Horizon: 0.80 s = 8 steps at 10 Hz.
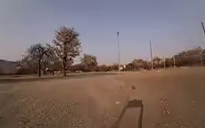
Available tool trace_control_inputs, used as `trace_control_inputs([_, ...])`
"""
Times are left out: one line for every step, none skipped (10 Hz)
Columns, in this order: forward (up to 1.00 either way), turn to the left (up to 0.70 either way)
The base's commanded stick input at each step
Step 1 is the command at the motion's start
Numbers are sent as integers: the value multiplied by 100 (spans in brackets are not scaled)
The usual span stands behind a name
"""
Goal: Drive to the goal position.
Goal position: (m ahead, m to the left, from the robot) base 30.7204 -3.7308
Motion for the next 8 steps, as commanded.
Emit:
trace_control_inputs([70,0])
trace_control_inputs([70,0])
trace_control_inputs([70,0])
trace_control_inputs([70,0])
trace_control_inputs([70,0])
trace_control_inputs([70,0])
trace_control_inputs([70,0])
trace_control_inputs([70,0])
